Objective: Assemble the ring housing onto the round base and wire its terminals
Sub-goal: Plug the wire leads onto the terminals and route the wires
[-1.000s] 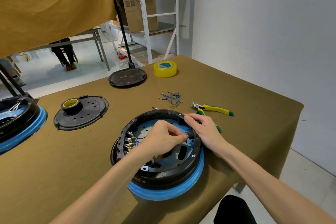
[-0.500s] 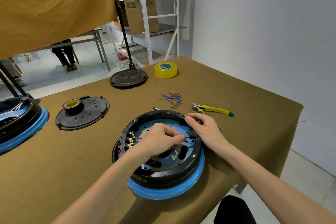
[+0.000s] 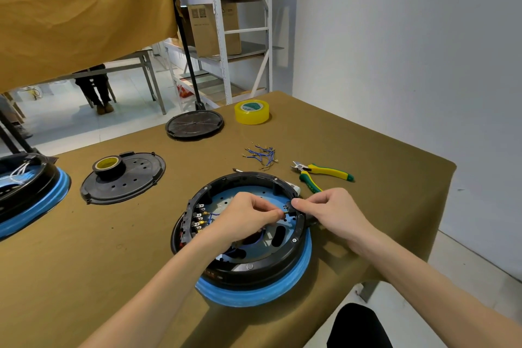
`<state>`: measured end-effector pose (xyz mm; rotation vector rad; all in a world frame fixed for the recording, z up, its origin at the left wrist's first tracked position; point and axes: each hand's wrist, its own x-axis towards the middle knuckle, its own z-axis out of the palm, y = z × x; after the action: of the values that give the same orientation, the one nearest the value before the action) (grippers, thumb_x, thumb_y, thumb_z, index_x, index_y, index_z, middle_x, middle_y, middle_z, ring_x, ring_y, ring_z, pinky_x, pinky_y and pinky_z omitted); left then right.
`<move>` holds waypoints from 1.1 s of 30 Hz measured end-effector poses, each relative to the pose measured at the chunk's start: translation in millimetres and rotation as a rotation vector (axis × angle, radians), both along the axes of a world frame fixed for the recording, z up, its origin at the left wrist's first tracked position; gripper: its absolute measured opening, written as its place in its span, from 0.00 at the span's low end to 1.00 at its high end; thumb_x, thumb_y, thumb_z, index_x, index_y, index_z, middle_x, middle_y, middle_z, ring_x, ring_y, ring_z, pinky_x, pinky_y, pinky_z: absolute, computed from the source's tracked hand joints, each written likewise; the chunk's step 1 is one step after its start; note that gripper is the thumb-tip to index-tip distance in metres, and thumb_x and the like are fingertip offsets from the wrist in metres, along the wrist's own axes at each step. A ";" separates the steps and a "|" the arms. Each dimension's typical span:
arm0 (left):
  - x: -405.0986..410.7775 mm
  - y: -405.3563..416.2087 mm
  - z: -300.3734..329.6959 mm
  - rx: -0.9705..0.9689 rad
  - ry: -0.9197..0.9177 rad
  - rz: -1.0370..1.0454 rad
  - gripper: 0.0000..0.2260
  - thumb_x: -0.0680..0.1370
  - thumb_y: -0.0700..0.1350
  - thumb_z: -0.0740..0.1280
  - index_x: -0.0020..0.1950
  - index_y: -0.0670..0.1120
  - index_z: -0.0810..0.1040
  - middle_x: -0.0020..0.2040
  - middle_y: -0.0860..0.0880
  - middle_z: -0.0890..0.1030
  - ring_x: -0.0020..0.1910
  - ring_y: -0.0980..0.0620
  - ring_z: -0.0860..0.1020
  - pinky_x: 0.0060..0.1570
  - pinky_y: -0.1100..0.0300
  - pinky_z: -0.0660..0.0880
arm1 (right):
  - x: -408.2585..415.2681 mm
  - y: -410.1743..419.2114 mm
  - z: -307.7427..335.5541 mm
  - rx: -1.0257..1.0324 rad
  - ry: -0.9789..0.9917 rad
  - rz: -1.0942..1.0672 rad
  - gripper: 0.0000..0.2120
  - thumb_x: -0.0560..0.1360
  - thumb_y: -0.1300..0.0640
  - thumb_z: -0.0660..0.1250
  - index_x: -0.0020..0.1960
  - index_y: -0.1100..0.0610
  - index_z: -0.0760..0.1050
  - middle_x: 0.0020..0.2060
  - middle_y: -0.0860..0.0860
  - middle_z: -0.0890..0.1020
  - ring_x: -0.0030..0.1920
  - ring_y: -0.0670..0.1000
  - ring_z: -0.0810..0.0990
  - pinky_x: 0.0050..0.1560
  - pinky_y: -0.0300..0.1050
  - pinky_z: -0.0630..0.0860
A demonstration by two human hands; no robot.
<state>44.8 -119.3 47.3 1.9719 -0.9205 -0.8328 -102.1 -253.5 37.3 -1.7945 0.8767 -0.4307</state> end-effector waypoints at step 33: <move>28.2 96.9 -38.7 -0.530 -0.320 0.559 0.11 0.84 0.42 0.64 0.62 0.53 0.82 0.59 0.59 0.80 0.62 0.60 0.76 0.67 0.49 0.75 | 36.4 46.8 30.3 -0.518 0.146 0.854 0.10 0.76 0.48 0.74 0.40 0.52 0.87 0.39 0.44 0.83 0.44 0.50 0.81 0.51 0.57 0.77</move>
<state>73.1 -22.4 8.6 1.7636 -0.6200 0.0492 -65.8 -206.7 67.6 -2.4914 0.0147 0.0468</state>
